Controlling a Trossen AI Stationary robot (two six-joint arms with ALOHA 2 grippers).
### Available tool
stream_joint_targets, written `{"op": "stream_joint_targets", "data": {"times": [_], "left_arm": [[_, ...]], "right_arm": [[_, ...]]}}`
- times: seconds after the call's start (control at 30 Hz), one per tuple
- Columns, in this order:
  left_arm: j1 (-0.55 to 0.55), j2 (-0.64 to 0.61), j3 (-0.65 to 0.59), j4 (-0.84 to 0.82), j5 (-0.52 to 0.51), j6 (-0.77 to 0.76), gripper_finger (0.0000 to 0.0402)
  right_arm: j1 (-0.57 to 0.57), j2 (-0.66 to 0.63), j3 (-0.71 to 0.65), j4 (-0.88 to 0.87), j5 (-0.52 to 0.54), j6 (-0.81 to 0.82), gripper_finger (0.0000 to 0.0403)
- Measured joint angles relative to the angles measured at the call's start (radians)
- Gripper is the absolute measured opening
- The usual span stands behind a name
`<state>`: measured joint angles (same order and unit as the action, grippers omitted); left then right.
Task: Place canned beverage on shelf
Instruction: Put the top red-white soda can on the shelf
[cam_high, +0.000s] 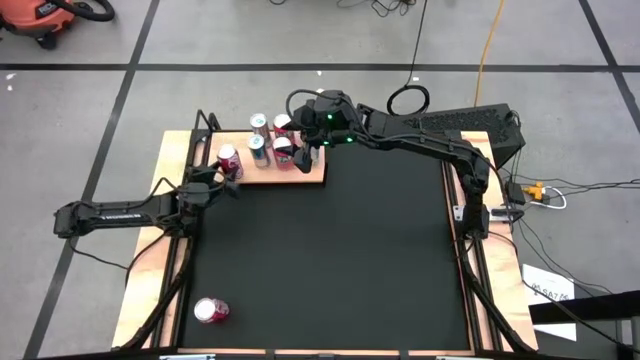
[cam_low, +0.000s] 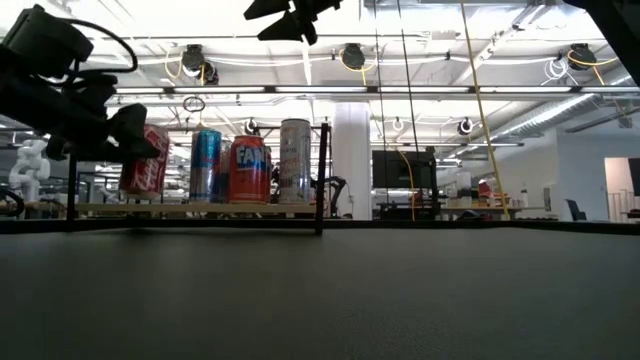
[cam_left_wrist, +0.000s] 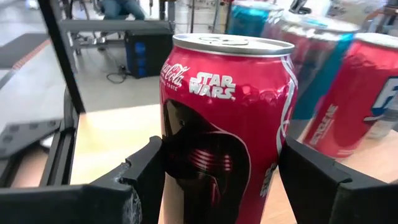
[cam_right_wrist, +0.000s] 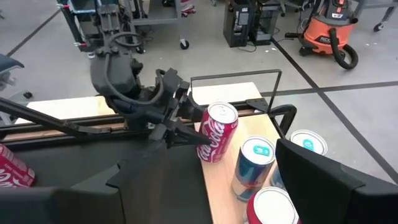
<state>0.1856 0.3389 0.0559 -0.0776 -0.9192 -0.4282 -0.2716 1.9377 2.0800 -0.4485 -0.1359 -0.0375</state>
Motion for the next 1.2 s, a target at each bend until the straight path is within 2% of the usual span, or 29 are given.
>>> {"op": "stream_joint_targets", "data": {"times": [0.27, 0.63, 0.97, 1.2], "left_arm": [[0.012, 0.008, -0.008, 0.016, -0.037, -0.004, 0.0253], [0.032, 0.043, -0.008, 0.013, -0.032, -0.012, 0.0260], [0.061, 0.119, -0.005, 0.013, 0.010, -0.088, 0.0352], [0.063, 0.119, 0.074, -0.008, 0.041, -0.007, 0.0370]], "right_arm": [[0.000, 0.000, 0.000, 0.000, 0.000, -0.008, 0.0288], [0.000, 0.000, 0.000, 0.001, -0.024, -0.008, 0.0288], [0.000, 0.001, 0.000, 0.001, -0.024, -0.005, 0.0288], [0.000, 0.001, 0.000, 0.000, -0.024, -0.001, 0.0288]]}}
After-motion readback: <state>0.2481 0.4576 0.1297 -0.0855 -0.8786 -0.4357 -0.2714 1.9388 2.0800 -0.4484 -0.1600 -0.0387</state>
